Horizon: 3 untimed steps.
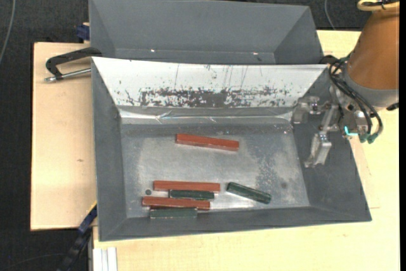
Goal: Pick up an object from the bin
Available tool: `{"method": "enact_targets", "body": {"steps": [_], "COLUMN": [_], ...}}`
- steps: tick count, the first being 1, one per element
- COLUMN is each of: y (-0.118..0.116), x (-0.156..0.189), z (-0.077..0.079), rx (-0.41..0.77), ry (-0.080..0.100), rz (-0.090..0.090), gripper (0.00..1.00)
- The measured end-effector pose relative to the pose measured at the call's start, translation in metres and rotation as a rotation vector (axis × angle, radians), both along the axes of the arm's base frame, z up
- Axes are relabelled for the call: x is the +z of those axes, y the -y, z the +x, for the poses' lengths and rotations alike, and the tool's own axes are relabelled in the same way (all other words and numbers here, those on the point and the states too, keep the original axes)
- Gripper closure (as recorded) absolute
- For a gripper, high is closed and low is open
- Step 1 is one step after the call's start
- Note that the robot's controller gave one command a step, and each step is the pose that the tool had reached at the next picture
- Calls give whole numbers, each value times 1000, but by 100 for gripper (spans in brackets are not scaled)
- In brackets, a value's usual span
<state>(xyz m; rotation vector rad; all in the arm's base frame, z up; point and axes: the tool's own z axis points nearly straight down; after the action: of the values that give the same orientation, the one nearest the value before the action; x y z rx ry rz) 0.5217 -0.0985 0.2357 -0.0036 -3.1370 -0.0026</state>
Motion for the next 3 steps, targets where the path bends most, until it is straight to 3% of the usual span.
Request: {"method": "enact_targets", "body": {"steps": [1,2,3], "y": [0,-73,-113], "x": [4,-88,-74], "z": [2,3,14], "rx": [2,123,253], "ry": [8,-1,13], "rz": [-2,0,1], "gripper": [0,0,0]}}
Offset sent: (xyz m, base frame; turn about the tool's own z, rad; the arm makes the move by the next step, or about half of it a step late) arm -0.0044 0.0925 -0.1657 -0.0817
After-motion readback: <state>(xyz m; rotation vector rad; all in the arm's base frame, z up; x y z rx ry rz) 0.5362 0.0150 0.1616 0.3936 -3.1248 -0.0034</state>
